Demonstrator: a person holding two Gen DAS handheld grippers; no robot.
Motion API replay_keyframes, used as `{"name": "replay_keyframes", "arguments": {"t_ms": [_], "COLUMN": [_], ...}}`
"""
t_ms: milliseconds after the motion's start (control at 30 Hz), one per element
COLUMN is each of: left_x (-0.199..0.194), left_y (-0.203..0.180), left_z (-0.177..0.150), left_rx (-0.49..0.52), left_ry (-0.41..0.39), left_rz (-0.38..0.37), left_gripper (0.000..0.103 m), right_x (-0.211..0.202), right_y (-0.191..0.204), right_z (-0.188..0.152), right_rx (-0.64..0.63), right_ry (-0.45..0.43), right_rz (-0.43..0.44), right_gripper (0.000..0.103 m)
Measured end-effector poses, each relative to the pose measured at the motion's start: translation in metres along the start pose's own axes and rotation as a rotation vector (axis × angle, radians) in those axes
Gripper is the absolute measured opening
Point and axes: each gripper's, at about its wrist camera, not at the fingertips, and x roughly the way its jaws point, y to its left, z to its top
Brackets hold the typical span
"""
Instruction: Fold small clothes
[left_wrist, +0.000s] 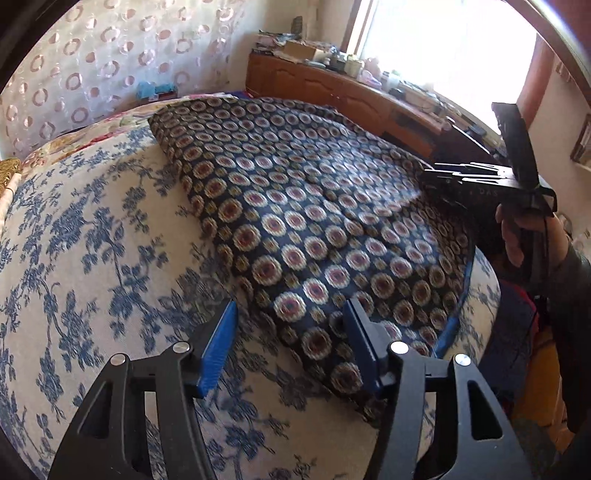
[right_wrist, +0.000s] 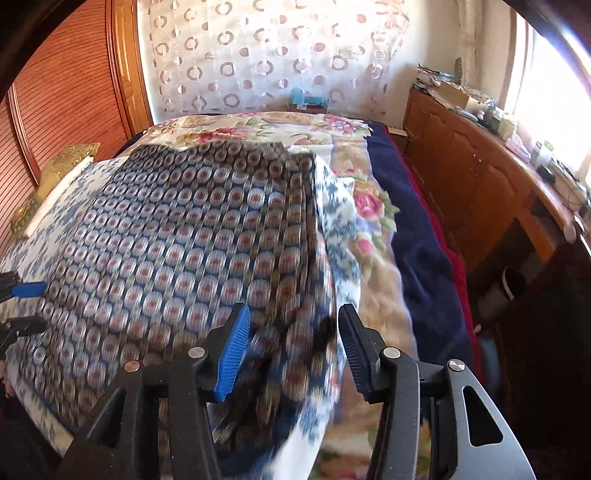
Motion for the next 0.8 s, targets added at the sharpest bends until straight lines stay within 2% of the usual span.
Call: {"name": "replay_keyframes", "arguments": {"t_ms": [200,267,333,400,567,800], "left_x": [-0.006,-0.009,-0.01,-0.013,-0.033,-0.052], "left_y": [-0.012,-0.014,-0.016,-0.018,-0.02,-0.026], "left_z": [-0.012,-0.016,-0.017,-0.017,0.002,0.047], "left_rx": [0.041,0.043,0.039,0.032,0.015,0.012], "left_ry": [0.015,0.017,0.027,0.021,-0.061,-0.172], "left_rz": [-0.003,-0.023,-0.048,-0.062,-0.119,-0.12], "left_gripper": [0.057,0.05,0.022,0.006,0.004,0.003], "right_x": [-0.025,-0.031,-0.037,-0.047,-0.066,-0.086], "right_y": [0.021,0.026,0.032,0.041,0.065,0.097], "right_z": [-0.008,-0.008,-0.009,-0.016,-0.029,-0.057], "right_rx": [-0.009,-0.007,-0.01,-0.027,-0.077,-0.132], "right_ry": [-0.057,-0.078,-0.097,-0.108,-0.117,-0.105], "right_rz": [0.001,0.015,0.03,0.056,0.126,0.217], "right_gripper": [0.052,0.053,0.061,0.062,0.062,0.063]}}
